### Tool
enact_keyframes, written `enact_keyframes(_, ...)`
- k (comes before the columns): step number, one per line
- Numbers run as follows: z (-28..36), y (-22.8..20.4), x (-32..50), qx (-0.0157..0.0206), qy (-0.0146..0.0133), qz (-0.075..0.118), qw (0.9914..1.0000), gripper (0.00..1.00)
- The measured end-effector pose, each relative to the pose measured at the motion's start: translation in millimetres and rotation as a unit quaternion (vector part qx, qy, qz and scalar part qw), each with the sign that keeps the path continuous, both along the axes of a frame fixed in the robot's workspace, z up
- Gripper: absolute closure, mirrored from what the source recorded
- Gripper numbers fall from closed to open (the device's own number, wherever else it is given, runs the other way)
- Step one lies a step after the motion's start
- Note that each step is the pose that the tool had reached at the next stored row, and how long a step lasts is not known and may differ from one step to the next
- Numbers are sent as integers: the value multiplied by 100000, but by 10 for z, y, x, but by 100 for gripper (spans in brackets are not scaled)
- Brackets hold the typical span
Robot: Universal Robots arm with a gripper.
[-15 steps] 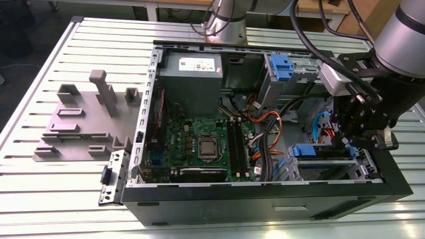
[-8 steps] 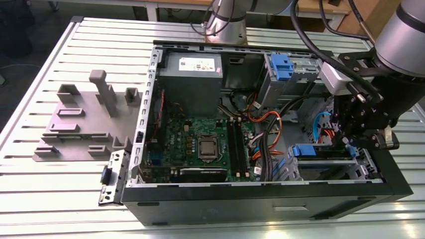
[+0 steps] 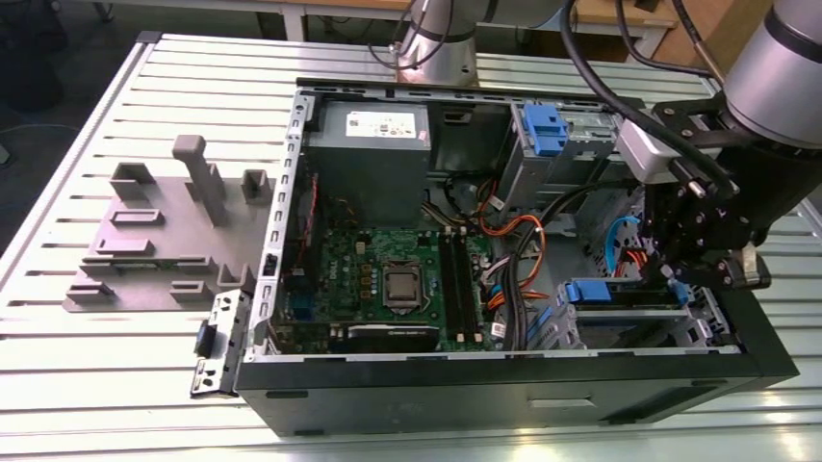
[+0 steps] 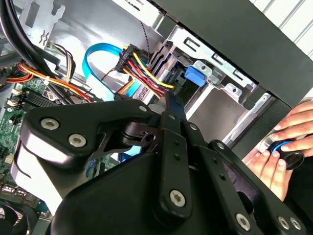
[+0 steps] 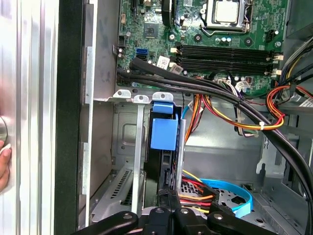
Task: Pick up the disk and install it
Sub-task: 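Insert the second disk wire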
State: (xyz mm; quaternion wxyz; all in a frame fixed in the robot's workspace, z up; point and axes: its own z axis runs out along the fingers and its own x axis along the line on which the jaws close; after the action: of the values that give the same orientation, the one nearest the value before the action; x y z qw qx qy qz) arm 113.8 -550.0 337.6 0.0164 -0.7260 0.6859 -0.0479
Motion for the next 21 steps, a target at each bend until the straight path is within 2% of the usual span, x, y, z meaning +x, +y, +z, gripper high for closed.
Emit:
enact_keyframes(6,4,0,-37,22,-3,11,100000,89)
enact_keyframes(12,47,1,-37,32,337,3,99999,89)
enact_keyframes(15,52,1,-37,27,402,-21,99999,89)
enact_keyframes(21,122,4,-37,28,414,-18,99999,89)
